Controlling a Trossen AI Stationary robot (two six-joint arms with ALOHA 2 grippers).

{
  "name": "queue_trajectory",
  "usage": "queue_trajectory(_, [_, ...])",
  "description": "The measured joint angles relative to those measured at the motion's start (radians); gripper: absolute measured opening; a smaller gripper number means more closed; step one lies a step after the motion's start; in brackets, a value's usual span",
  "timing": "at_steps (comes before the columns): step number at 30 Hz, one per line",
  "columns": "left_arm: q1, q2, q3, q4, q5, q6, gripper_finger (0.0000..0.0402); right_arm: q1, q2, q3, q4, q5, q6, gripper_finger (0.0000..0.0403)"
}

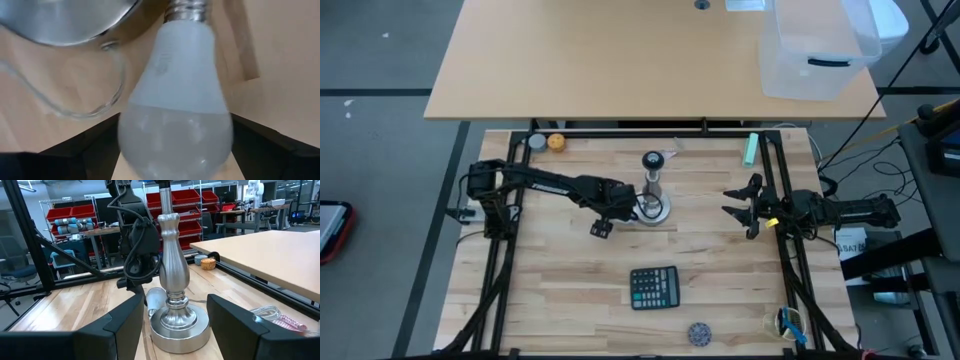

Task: Screw lightbulb
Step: Insert the light bulb into the lamp

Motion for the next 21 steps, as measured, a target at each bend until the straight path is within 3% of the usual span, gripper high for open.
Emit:
queue_trajectory(9, [-0.016,0.0,0.0,0.032,0.03,-0.008,0.0335,0.0,0.0,0.0,0.0,0.0,0.002,0.0212])
queue_trajectory(17, [-0.015,0.0,0.0,-0.001,0.03,-0.019,0.0277,0.0,0.0,0.0,0.0,0.0,0.002,0.0212])
queue_trajectory(21, [-0.015,-0.001,0.0,-0.001,0.03,-0.02,0.0269,0.0,0.0,0.0,0.0,0.0,0.003,0.0212])
